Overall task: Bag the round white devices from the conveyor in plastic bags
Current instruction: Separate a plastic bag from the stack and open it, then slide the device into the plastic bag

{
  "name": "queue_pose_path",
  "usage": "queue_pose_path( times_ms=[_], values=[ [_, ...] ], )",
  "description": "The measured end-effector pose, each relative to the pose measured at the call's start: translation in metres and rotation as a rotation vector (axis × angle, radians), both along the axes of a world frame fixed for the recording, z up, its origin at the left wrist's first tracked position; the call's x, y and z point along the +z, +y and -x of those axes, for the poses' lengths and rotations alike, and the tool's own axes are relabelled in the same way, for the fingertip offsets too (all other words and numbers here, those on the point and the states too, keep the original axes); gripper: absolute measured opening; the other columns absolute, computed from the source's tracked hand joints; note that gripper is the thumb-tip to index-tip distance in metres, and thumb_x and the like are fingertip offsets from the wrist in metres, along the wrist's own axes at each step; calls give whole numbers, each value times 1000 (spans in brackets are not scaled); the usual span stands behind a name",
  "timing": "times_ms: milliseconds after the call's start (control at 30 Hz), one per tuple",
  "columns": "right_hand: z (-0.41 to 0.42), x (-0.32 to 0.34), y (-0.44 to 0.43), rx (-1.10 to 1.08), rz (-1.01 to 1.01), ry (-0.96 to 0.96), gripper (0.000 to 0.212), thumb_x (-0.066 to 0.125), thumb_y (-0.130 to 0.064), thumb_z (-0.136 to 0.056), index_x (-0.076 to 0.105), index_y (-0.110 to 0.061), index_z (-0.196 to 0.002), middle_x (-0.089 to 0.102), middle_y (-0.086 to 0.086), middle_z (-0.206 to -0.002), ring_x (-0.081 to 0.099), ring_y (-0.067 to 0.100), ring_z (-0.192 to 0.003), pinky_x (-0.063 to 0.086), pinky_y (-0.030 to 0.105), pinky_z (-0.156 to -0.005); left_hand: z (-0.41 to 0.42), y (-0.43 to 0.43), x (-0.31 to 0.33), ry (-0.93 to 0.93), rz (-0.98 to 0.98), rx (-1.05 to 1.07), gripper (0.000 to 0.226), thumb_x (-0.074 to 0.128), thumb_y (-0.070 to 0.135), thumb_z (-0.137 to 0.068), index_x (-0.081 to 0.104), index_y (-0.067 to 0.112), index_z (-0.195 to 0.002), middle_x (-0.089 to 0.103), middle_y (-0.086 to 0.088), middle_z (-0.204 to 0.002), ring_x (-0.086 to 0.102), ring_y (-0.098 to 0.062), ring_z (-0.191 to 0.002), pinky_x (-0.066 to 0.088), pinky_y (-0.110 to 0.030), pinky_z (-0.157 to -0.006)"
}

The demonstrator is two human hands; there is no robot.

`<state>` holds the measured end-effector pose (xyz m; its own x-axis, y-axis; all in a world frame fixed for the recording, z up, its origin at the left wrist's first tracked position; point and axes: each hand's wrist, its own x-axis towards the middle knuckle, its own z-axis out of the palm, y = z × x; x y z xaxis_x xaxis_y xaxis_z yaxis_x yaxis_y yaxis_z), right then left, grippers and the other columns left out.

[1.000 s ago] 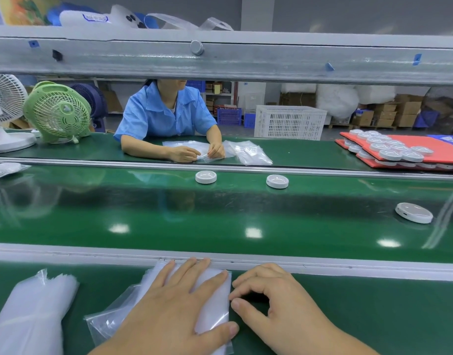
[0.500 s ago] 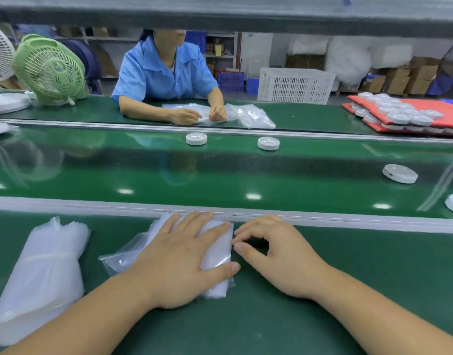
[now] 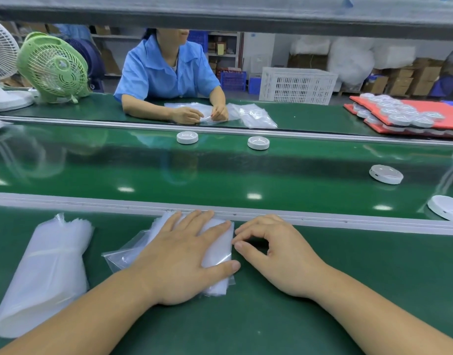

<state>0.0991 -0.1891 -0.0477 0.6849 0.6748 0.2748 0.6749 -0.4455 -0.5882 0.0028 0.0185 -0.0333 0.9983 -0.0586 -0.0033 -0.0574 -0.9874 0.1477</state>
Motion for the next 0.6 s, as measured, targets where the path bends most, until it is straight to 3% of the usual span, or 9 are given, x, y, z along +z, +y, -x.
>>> queue_pose_path(
  times_ms=[600],
  values=[
    [2, 1, -1, 9, 13, -4, 25, 52, -59, -87, 70, -46, -98, 59, -39, -113, 47, -3, -121, 36, 19, -103, -1, 0, -3, 7, 15, 14, 85, 9, 95, -77, -7, 58, -151, -17, 18, -165, -26, 3, -145, -16, -39, -121]
  ],
)
